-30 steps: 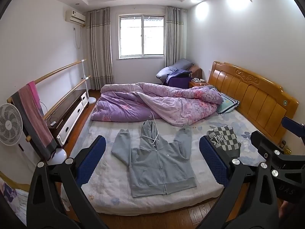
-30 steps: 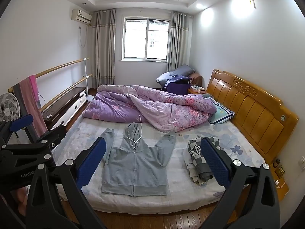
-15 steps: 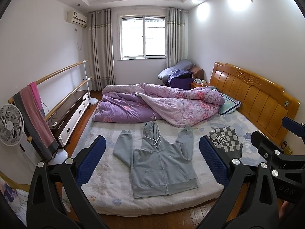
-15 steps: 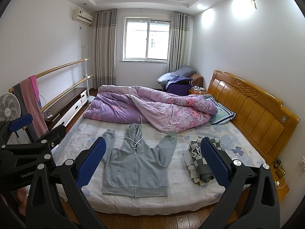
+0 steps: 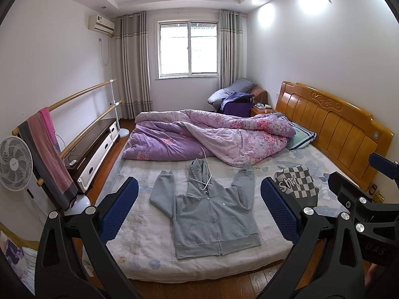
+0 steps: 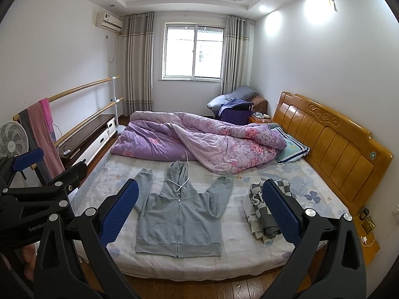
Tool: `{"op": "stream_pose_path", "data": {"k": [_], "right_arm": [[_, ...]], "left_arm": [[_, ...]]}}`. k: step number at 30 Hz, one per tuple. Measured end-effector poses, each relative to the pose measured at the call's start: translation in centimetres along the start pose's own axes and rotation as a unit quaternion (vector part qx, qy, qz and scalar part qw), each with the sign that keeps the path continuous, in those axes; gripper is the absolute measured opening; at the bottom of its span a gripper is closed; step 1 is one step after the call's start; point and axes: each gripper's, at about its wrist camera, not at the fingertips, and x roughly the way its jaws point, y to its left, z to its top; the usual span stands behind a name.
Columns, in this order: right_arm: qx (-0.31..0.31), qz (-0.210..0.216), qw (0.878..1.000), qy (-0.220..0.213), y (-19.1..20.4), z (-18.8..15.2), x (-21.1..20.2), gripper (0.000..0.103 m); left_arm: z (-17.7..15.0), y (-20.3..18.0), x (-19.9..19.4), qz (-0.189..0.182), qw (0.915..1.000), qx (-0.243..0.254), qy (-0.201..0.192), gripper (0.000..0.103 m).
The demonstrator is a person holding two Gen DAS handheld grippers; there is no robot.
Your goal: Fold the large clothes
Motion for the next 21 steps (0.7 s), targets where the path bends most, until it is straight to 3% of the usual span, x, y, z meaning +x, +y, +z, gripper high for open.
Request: {"op": "stream_pose_path", "data": {"k": [21], "right_arm": [[-0.001, 0.001, 1.000, 0.000, 0.20, -0.16, 0.06, 0.096]], "left_arm": [[-0.02, 0.25, 0.04, 0.001, 1.0000, 0.000, 0.000, 0.098]]}}
